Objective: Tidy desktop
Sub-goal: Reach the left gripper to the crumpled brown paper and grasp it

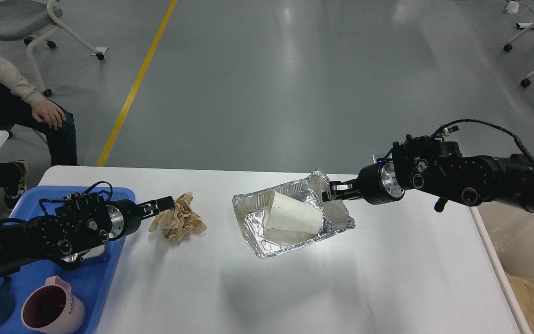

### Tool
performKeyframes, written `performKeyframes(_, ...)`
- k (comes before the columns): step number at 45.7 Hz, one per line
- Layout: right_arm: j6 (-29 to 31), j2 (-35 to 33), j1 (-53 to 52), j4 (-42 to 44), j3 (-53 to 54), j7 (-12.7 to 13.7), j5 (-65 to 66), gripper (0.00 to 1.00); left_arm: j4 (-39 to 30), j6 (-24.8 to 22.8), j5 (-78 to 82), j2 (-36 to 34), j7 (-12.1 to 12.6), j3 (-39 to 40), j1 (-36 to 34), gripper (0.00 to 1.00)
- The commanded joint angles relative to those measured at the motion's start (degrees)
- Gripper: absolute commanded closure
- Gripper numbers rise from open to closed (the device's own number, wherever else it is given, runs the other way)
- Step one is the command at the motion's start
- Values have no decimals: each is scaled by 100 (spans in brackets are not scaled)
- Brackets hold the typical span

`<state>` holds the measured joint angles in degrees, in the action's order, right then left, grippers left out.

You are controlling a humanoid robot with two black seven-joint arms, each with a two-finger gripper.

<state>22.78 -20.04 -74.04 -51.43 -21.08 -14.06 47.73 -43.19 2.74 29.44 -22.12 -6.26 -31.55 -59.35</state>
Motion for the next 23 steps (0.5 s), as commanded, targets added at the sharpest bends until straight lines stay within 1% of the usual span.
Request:
performKeyframes(1, -10, 1, 22, 2, 7, 0, 0, 100, 294, -10, 0, 235, -15, -264, 72, 8)
performKeyframes(11, -37, 1, 66, 2, 16, 8, -9, 100, 311, -2, 9, 349, -24, -273, 99, 10)
performKeyframes(13, -37, 1, 66, 2, 16, 0, 0, 100, 346, -2, 9, 410, -6, -273, 108, 12)
performKeyframes(19, -45, -17, 66, -16, 51, 0, -9, 100, 768, -19, 9, 709, 11, -291, 301, 27)
performKeyframes(21, -45, -17, 74, -16, 60, 0, 0, 100, 856, -19, 9, 762, 29, -291, 336, 31)
performKeyframes(23, -45, -8, 74, -7, 60, -9, -9, 100, 900, -28, 9, 788, 38, -291, 371, 38)
